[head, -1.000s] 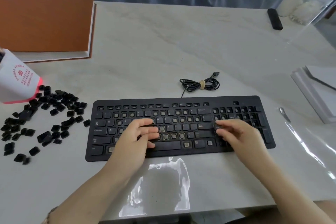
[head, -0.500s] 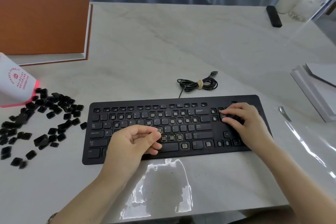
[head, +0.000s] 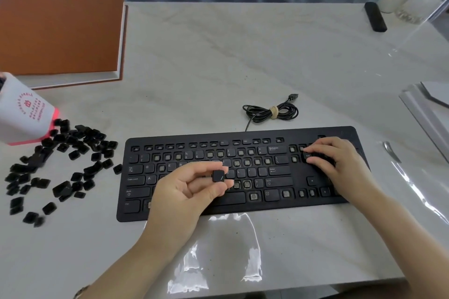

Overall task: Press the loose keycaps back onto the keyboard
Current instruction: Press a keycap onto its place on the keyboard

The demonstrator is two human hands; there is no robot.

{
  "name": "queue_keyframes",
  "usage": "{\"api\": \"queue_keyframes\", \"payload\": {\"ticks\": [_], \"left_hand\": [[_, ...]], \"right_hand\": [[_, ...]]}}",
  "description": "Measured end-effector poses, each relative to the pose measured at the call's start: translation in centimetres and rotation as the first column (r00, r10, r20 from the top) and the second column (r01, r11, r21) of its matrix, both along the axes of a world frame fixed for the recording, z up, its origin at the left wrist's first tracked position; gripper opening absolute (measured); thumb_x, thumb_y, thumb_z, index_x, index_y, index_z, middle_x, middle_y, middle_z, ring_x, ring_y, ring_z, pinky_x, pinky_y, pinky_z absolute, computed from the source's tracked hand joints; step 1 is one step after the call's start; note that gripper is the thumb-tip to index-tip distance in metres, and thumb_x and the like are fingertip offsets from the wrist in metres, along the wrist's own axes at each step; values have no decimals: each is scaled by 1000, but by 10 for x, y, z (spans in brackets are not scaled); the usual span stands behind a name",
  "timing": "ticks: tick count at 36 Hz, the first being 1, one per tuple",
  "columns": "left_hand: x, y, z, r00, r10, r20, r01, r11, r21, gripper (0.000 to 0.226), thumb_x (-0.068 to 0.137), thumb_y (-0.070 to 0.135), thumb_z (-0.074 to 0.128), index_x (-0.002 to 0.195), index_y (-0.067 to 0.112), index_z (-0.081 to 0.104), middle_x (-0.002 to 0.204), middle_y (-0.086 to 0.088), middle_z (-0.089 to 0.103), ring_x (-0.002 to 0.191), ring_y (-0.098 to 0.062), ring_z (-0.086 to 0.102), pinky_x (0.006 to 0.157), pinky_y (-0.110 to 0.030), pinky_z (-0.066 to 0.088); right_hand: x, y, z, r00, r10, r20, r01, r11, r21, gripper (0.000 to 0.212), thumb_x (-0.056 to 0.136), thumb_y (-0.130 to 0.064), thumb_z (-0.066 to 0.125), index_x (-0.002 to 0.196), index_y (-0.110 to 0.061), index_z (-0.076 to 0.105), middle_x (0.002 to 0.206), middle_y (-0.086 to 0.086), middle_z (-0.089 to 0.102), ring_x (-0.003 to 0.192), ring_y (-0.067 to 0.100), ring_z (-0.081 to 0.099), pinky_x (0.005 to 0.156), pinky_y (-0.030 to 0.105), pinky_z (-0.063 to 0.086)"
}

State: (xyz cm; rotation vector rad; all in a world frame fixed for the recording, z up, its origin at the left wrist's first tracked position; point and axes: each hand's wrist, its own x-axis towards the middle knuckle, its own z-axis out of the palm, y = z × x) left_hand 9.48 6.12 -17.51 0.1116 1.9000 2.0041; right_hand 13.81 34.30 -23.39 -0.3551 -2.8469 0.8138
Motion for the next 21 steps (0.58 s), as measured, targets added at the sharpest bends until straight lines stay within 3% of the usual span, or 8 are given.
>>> {"api": "queue_keyframes", "payload": {"ticks": [5,11,15,21], "left_hand": [[-1,0,-6,1000,6,-10,-6,999,-46,26,67,-3,72,87,14,68,86,1,75,79,-15,71,73,-17,54],[2,0,-14,1000,12,17,-10,990,-138,29,74,-8,71,89,17,70,85,4,75,75,-9,68,71,-10,49],[2,1,-17,1000,9,22,-6,987,-159,31,75,-8,69,87,20,69,83,7,74,74,-5,68,69,-7,48],[1,2,-25,999,6,50,4,980,-198,33,80,-7,66,89,26,68,83,8,74,75,3,66,68,-4,45]], "right_hand": [[1,1,1,1000,-2,6,2,1000,2,19,79,-9,70,97,-15,74,96,-8,55,96,15,44,88,24,28],[3,-3,-2,998,-54,-22,53,996,-66,18,79,-11,71,94,-19,74,95,-14,55,96,3,39,85,-4,21],[4,-2,-1,998,-63,-23,61,994,-89,17,80,-12,70,93,-22,73,96,-18,55,96,2,39,84,-5,20],[2,-1,-2,999,-32,-29,30,998,-56,20,79,-11,71,97,-20,74,97,-10,55,99,11,42,87,-4,20]]}}
